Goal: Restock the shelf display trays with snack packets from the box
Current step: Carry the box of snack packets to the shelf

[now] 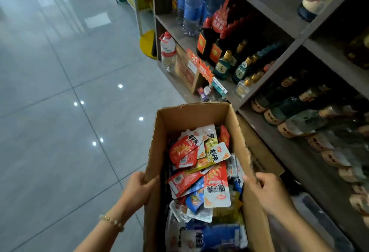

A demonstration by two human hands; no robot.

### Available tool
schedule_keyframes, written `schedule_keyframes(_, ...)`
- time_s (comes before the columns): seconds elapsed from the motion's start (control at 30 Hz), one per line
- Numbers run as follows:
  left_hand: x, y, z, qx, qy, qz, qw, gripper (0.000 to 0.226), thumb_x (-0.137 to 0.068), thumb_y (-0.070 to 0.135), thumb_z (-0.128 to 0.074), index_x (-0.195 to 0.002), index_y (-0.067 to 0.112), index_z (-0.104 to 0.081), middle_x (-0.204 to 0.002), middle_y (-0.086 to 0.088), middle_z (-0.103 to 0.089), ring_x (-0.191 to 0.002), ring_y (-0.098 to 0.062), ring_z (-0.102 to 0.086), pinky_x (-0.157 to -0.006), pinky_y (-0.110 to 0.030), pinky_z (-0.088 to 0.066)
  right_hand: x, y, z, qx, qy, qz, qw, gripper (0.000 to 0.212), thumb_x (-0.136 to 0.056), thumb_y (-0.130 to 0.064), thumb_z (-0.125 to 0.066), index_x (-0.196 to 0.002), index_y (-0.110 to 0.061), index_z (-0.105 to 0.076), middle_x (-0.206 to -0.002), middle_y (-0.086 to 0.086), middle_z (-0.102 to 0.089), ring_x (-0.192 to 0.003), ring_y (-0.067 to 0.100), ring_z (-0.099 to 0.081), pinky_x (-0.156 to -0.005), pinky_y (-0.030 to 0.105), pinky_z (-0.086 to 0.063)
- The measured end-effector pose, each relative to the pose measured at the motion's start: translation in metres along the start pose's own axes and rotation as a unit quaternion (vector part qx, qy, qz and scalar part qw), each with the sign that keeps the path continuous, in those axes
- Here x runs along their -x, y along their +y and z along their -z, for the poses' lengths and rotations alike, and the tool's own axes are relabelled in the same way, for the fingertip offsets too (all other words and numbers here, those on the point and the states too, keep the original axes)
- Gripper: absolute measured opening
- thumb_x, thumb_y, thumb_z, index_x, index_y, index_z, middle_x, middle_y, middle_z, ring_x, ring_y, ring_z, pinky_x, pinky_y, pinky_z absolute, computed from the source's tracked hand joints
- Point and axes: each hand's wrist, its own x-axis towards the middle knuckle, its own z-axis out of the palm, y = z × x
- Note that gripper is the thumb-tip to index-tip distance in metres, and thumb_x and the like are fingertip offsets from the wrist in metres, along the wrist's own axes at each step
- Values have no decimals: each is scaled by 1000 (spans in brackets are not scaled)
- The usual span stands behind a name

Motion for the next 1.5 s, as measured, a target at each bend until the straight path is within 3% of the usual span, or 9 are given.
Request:
schedule_keyframes(0.13,50,-18,84,17,35,-22,999,29,-92,10,-59,-63,6,-58,-46,0,-60,-39,-9,-56,-40,-21,-41,53,-57,-42,-68,-27,-6,997,53,-85,-44,-62,-58,-1,-47,-52,-1,-32,-50,12,-32,-54,30,-21)
schedule_keyframes(0.33,154,-54,226,38,96,-76,992,34,-91,15,-62,-58,8,-57,-49,-2,-60,-40,-11,-53,-41,-21,-39,139,-200,-80,-128,-42,83,987,58,-71,-72,-53,-57,-17,-42,-53,0,-28,-48,12,-30,-51,29,-19)
schedule_keyframes(0.5,240,-66,338,82,172,-98,977,35,-82,26,-68,-53,11,-55,-45,1,-54,-38,-8,-47,-44,-22,-37,204,-335,-96,-179,-97,149,968,48,-89,-27,-65,-44,-19,-49,-40,-6,-41,-38,4,-38,-43,21,-27)
schedule_keyframes(0.67,285,-90,431,89,238,-99,962,52,-56,54,-61,-61,3,-62,-53,-9,-63,-49,-18,-56,-51,-40,-46,213,-426,-129,-140,-156,200,957,51,-88,-41,-62,-56,-2,-52,-49,-1,-46,-45,11,-45,-52,28,-31)
schedule_keyframes(0.77,295,-96,471,88,281,-101,950,39,-60,52,-62,-47,17,-54,-44,4,-49,-42,-10,-44,-49,-30,-33,203,-480,-157,-116,-165,220,954,44,-92,-29,-61,-54,-9,-50,-44,-6,-46,-42,6,-44,-47,23,-31)
schedule_keyframes(0.87,294,-100,508,121,318,-92,936,35,-73,32,-66,-46,17,-51,-45,4,-49,-42,-9,-45,-51,-27,-32,181,-541,-191,-64,-192,266,942,46,-93,-20,-60,-51,-18,-43,-38,-11,-39,-38,2,-36,-43,18,-24)
schedule_keyframes(1.03,275,-110,574,152,410,-56,897,36,-62,46,-62,-48,20,-41,-46,5,-40,-45,-12,-37,-53,-28,-27,129,-645,-257,-22,-281,301,911,43,-93,-29,-61,-64,3,-59,-51,7,-50,-49,11,-45,-51,30,-32)
schedule_keyframes(1.23,238,-103,671,171,464,-21,869,37,-74,32,-69,-52,21,-42,-48,4,-38,-47,-11,-35,-57,-29,-25,78,-769,-328,-5,-331,330,884,39,-93,-34,-59,-73,-2,-68,-67,16,-66,-57,25,-60,-52,30,-42)
schedule_keyframes(1.5,102,-63,861,122,457,-46,880,53,-85,17,-69,-49,22,-31,-43,8,-28,-39,-4,-25,-45,-24,-18,-32,-923,-434,13,-309,306,901,41,-93,-34,-60,-72,1,-65,-65,20,-63,-53,18,-55,-51,29,-39)
